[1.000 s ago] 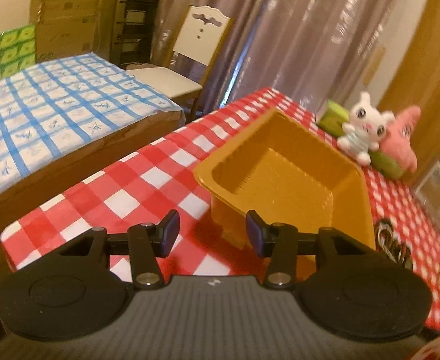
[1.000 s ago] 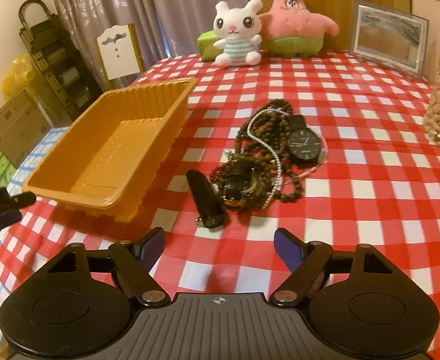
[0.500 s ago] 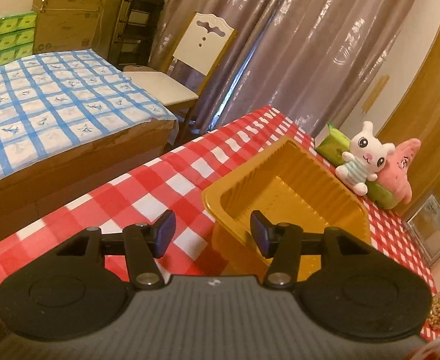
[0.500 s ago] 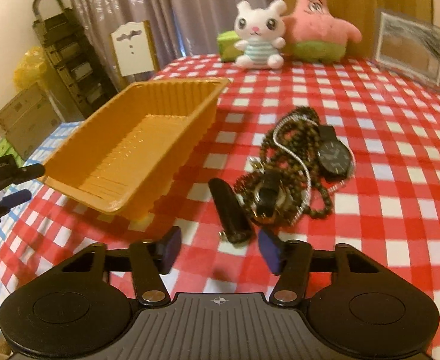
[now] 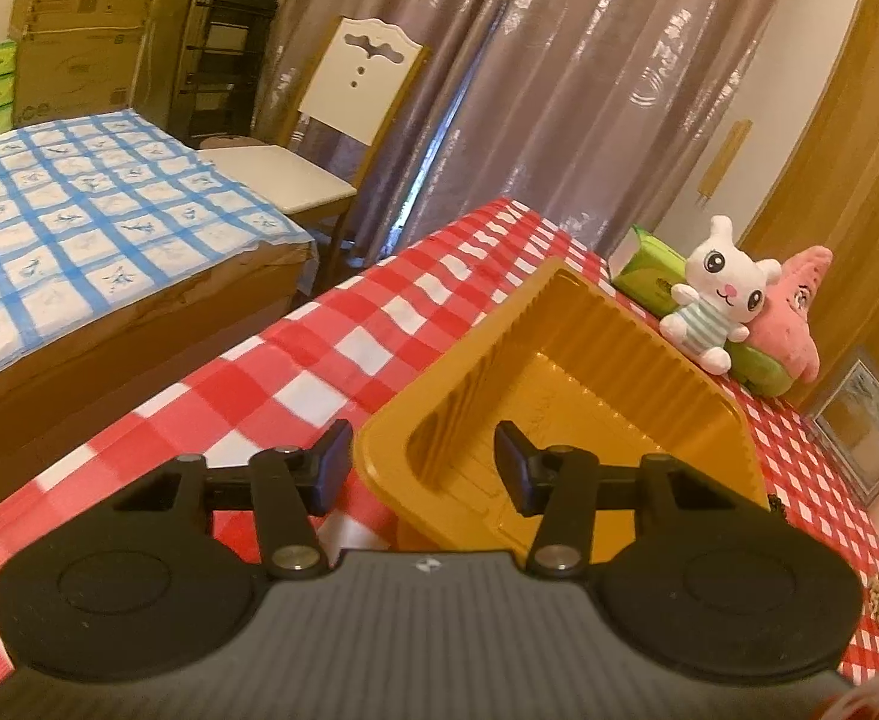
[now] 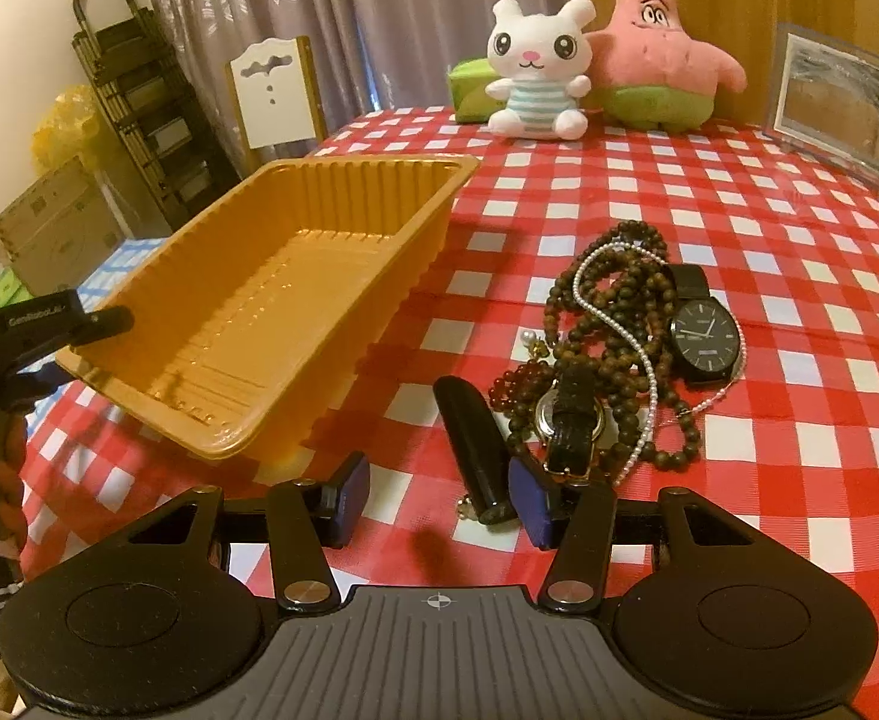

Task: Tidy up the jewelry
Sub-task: 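Grasp the black tube from the jewelry pile with the right gripper while the left holds the tray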

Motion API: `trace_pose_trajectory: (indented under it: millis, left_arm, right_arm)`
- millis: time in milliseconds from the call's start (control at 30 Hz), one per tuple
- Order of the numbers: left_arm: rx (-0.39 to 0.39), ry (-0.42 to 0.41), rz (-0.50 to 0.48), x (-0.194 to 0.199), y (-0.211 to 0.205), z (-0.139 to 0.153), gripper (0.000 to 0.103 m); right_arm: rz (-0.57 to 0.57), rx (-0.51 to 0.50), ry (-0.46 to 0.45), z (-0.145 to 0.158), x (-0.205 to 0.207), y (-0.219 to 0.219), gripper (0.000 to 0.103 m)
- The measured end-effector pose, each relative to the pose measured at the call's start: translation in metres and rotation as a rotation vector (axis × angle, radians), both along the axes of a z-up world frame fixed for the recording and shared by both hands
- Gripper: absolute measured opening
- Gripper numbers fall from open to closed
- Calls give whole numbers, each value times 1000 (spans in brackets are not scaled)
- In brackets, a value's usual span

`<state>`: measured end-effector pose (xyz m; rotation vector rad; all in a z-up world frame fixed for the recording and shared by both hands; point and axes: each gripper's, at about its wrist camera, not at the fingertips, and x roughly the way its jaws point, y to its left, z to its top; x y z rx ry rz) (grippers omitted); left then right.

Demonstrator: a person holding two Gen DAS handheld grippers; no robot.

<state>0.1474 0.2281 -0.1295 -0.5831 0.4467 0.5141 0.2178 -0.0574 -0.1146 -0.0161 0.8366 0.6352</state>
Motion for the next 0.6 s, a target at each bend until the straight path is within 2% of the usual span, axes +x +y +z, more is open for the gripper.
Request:
trace_pose_trajectory:
  millis: [133, 167, 267, 600]
  left_arm:
    - [20, 6, -26, 9, -1, -4, 31]
    - [29, 10, -32, 10, -2, -4, 25]
    - [51, 20, -43, 13, -1, -6, 14]
    - [160, 11, -116, 7, -5, 7, 11]
  right_arm:
    - [-7, -8, -5, -1, 2, 2, 53]
    - [-10, -10, -4, -1, 3, 1, 53]
    - [-22, -15, -2, -2, 3, 0, 53]
    - [-30, -28, -17, -2, 1, 0, 53]
